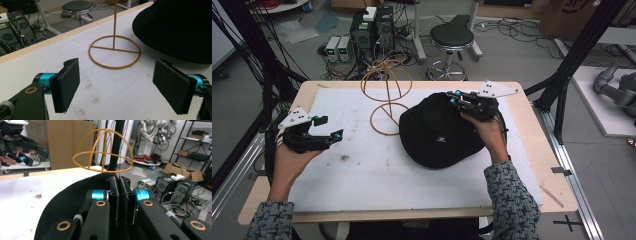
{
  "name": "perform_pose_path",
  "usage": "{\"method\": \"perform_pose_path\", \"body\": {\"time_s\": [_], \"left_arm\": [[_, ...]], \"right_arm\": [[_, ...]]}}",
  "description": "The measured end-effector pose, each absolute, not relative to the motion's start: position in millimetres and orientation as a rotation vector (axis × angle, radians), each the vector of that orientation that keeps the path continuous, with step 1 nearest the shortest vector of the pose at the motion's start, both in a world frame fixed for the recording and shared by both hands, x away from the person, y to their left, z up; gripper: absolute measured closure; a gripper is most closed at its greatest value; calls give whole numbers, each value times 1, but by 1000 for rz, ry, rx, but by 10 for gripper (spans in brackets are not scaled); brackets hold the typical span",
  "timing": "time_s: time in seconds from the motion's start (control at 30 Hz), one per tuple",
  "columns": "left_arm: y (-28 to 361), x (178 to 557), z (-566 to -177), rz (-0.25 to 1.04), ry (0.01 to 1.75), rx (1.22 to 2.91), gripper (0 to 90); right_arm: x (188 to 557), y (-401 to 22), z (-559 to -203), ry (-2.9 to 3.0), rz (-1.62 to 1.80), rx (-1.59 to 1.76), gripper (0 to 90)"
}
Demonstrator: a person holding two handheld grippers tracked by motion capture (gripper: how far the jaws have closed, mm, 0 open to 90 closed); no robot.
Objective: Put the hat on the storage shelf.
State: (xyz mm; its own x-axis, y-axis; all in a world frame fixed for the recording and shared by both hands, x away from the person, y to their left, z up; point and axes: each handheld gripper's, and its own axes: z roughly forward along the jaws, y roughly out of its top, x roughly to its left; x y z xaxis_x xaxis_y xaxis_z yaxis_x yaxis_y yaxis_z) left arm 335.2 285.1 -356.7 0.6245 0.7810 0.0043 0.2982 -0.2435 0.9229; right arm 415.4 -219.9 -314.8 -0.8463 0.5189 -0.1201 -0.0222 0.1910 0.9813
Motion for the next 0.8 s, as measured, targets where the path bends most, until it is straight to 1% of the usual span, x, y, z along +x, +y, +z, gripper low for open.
{"method": "perform_pose_path", "body": {"time_s": [0.23, 0.8], "left_arm": [[287, 335, -357, 586, 877, 1815, 221], [291, 334, -357, 590, 885, 1805, 221]], "right_arm": [[413, -235, -304, 2002, 1678, 488, 874], [408, -256, -265, 1908, 1671, 503, 875]]}}
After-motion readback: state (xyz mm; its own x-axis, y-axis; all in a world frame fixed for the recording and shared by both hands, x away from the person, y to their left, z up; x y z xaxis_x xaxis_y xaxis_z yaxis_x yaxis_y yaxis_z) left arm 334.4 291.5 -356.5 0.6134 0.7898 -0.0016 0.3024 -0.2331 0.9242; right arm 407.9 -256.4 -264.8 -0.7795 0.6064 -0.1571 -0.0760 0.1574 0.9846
